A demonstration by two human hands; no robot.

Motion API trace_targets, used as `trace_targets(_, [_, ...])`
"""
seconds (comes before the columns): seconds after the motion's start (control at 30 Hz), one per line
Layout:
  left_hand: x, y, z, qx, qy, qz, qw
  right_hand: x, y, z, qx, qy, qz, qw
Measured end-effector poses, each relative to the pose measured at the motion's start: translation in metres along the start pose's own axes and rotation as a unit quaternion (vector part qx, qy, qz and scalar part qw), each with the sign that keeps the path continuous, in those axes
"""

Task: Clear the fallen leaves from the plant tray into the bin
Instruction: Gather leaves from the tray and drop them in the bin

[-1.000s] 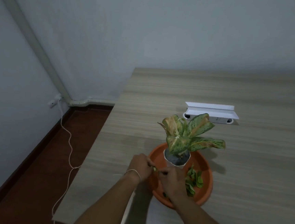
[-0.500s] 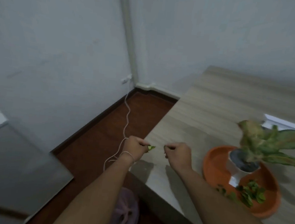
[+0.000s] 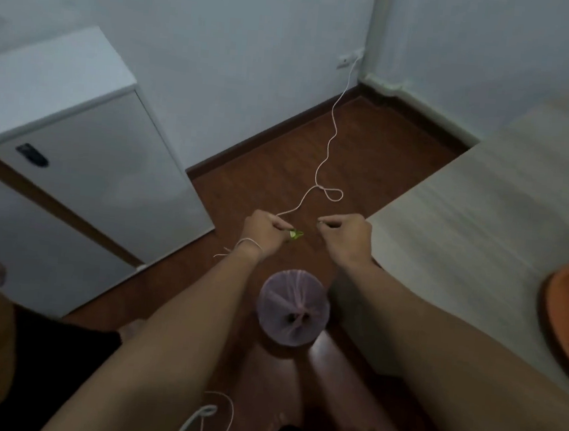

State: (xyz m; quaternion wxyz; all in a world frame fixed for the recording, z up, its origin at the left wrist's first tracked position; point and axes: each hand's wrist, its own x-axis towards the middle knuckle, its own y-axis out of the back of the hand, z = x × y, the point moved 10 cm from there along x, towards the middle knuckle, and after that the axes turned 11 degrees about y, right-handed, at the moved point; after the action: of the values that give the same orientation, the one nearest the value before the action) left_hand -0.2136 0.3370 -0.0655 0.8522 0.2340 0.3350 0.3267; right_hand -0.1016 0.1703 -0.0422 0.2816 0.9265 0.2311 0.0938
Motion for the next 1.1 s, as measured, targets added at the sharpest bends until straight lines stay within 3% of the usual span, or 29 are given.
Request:
trace_targets(0.2, [0.025, -0.048, -0.068, -0.011, 0.022, -0.028, 0.999, -0.021, -0.077, 0.074, -0.007, -0.049, -0.065, 0.997])
trace_targets(0.37, [0.065, -0.136, -0.16, 0.024, 0.051, -0.048, 0.997, -0.047, -0.163, 0.185, -0.06, -0.071, -0.135, 0.986])
trace_targets(0.6, [0.102, -0.232, -0.288, 0.039, 0.138, -0.045, 0.989, -0.069, -0.247, 0.317, -0.084, -0.103, -0.173, 0.976])
trace_targets(0.8, [0.122, -0.25, -0.312, 0.057, 0.148, -0.019, 0.987, -0.062, -0.272, 0.34, -0.112, -0.085, -0.184, 0.973])
trace_targets(1.0, [0.125, -0.256, -0.311, 0.046, 0.126, -0.061, 0.989, -0.062, -0.283, 0.334, -0.119, -0.097, -0.228, 0.961])
trace_targets(1.1, [0.127, -0.26, -0.305, 0.091, 0.1, -0.083, 0.987, -0.066, -0.292, 0.338, -0.108, -0.111, -0.248, 0.956])
